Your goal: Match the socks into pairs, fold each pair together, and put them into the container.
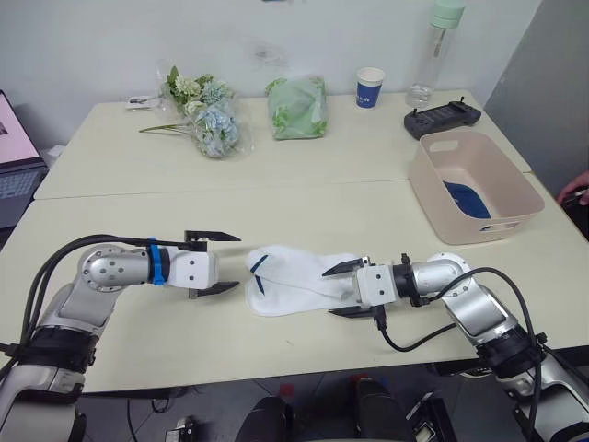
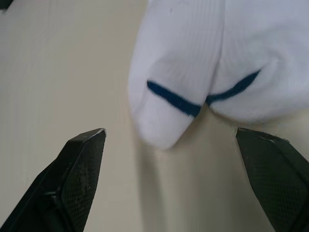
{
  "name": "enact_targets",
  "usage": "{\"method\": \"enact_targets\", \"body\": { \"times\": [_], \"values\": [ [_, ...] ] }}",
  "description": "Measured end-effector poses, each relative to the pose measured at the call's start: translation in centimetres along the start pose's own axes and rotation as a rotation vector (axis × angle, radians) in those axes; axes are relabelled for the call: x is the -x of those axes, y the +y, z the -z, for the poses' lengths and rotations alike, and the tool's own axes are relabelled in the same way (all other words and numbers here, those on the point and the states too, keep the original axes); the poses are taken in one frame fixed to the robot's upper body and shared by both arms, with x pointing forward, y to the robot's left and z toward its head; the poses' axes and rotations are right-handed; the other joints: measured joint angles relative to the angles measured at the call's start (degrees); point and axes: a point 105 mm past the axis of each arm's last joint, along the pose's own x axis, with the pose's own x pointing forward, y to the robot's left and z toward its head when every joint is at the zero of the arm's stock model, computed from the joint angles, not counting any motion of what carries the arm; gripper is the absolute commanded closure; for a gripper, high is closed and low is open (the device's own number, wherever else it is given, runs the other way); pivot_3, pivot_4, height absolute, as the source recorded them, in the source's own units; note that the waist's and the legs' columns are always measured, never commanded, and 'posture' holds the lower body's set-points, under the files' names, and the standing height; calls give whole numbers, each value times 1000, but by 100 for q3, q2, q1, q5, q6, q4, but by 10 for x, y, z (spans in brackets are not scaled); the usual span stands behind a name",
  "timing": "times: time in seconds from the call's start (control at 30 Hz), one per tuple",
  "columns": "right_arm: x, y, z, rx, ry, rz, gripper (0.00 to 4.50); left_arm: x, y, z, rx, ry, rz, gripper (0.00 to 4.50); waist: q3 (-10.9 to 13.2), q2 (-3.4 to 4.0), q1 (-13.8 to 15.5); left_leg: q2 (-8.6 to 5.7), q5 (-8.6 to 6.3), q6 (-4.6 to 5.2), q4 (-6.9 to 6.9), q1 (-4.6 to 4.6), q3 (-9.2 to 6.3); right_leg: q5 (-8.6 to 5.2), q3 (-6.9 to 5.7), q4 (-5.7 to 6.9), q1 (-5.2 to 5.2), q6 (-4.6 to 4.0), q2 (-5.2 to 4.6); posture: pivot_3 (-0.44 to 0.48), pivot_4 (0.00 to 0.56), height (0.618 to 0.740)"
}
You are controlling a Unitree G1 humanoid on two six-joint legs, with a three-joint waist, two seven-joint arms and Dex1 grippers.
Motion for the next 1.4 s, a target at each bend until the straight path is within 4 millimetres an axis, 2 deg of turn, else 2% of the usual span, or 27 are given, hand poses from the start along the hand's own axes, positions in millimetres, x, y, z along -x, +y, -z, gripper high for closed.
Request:
{"method": "enact_targets", "body": {
  "times": [0.07,0.1,0.17,0.27,0.37,0.43,0.77,0.93,1.2,1.3,1.4],
  "values": [
    [-1,-1,-1,-5,-8,3,1020,-1,3,2,-28,0,-32,38,-1,-1,2,-1,0,0,1,0,-1,0,-2,0,1,0,0,0,150,740],
    [-2,-1,-1,-6,-7,3,1199,-3,3,2,-45,-6,-42,13,-1,-1,3,-1,0,0,1,0,-1,0,-2,-1,1,0,-1,0,150,740],
    [-1,-3,1,-9,-3,6,1651,-6,0,3,-65,-16,-53,0,-1,-1,-1,-2,0,0,1,0,0,0,-2,0,1,0,-1,0,150,740],
    [1,-5,4,-8,5,12,2723,-12,-3,4,-61,-36,-72,0,-1,-1,-6,-2,0,0,0,0,-2,0,-4,1,0,0,1,0,150,740],
    [2,-9,2,37,1,17,3787,-16,-2,0,-103,-59,-69,625,-1,-1,-2,-3,0,0,1,0,-1,0,-4,0,0,0,0,0,150,740],
    [6,-12,2,62,4,23,4492,-23,-1,-6,-137,-86,-62,1258,-1,-2,7,-3,0,0,1,0,-2,0,-6,-1,1,0,-2,0,150,740],
    [10,-15,2,36,-1,40,4500,-32,-10,-14,-183,-146,-18,4472,-1,-2,-21,-2,0,0,0,0,-3,0,-6,1,0,0,0,0,150,740],
    [10,-19,2,11,-11,56,4500,-30,-7,-11,-181,-137,-11,4472,-1,-2,-23,-2,0,0,1,-1,-4,0,-7,2,0,0,0,0,150,740],
    [21,-53,-1,-68,-57,173,4500,-23,12,-11,-102,-123,-49,4472,-1,-1,-47,0,0,0,1,-2,-8,0,-9,1,0,0,0,0,150,740],
    [28,-60,-6,-128,-96,165,4500,-14,23,-31,13,-176,-53,4472,0,0,-59,14,0,0,3,-10,-14,0,-7,-1,-3,0,-4,0,150,740],
    [45,-56,-17,-223,-139,110,4500,1,21,-54,132,-216,24,4472,1,1,-64,27,-1,2,-3,-10,-15,-1,-5,-5,-3,1,-7,0,150,740]
  ]
}}
